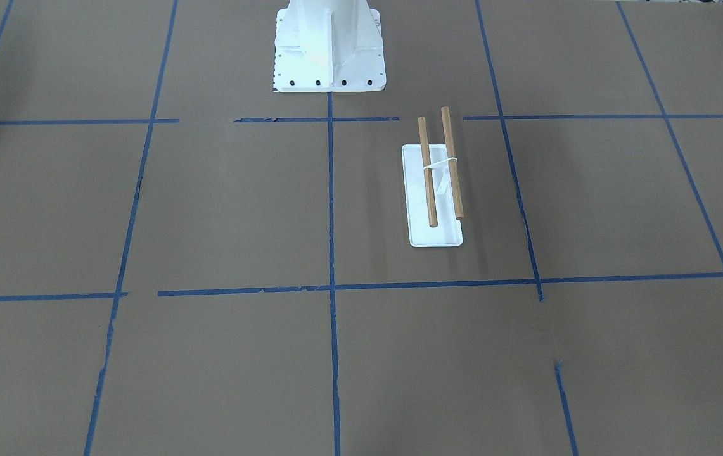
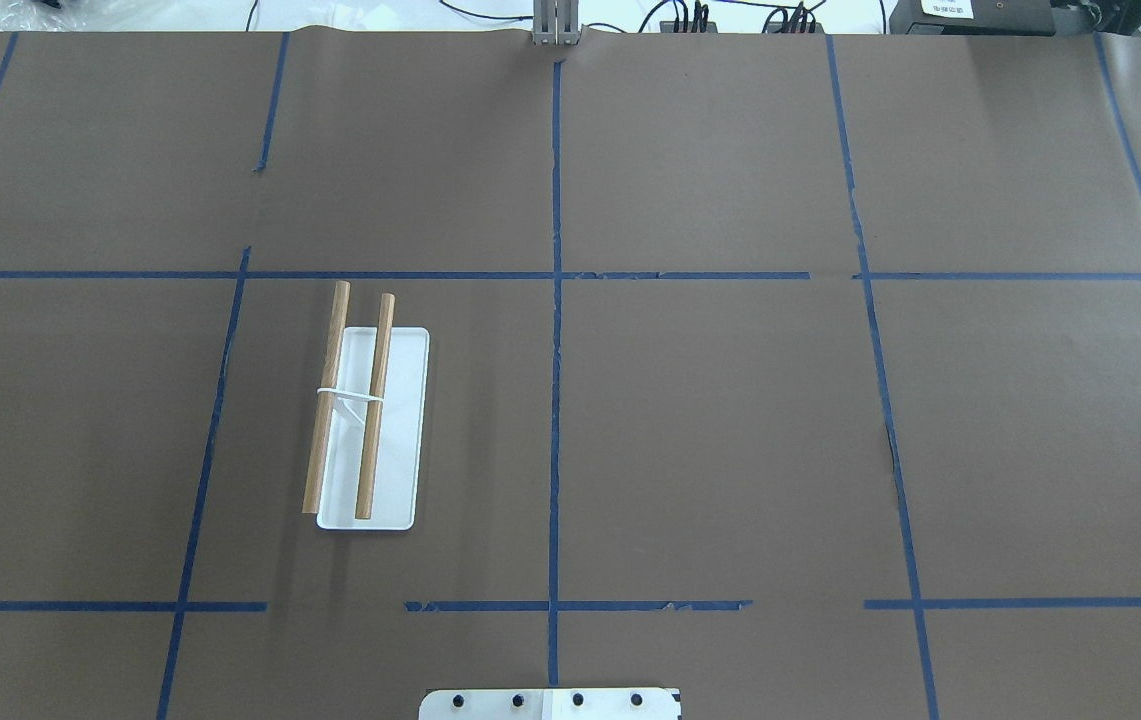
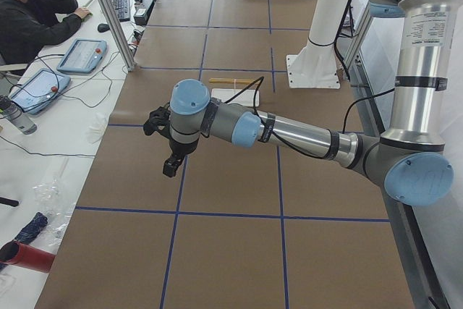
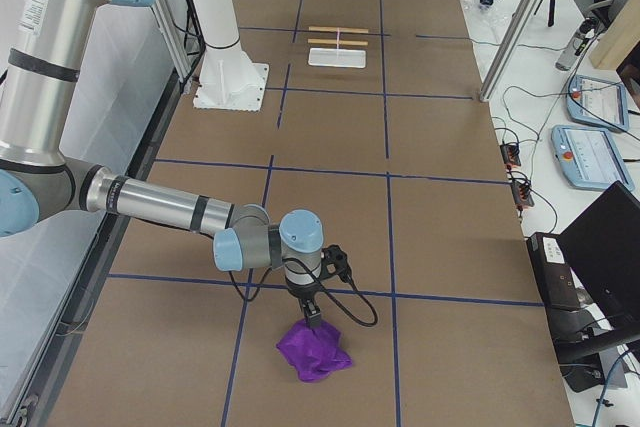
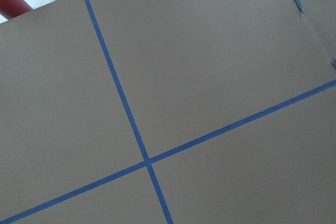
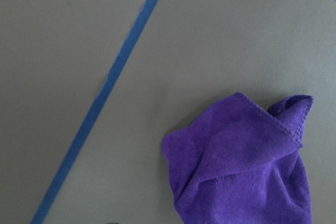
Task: Hang towel on rack
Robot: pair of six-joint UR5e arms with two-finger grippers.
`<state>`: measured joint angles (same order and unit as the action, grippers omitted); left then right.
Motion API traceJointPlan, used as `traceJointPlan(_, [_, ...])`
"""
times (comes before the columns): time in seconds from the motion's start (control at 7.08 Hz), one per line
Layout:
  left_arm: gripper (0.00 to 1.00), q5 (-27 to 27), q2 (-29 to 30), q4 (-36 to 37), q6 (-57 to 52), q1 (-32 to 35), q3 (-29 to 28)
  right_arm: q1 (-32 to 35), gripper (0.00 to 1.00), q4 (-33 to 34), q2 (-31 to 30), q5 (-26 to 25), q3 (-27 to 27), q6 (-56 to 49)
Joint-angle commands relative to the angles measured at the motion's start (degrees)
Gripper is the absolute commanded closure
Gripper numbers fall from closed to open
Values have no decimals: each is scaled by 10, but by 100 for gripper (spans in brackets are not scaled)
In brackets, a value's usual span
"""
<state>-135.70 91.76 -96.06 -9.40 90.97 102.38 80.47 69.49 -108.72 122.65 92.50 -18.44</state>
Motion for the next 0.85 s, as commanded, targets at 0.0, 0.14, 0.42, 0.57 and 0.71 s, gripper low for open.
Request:
traceJointPlan(0.0, [0,0,2,-1,0,0,0,-4,12,-21,-1,-36,-51,-73])
traceJointPlan(0.14, [0,0,3,-1,1,0,0,-13,11,-48,6,-42,-86,-102])
traceJointPlan(0.42, [0,0,3,-1,1,0,0,-29,62,-48,7,-45,-88,-103])
traceJointPlan(0.57, [0,0,4,-1,1,0,0,-33,91,-49,9,-45,-85,-105])
traceJointPlan(0.71, [0,0,4,-1,1,0,0,-35,100,-49,18,-45,-84,-112])
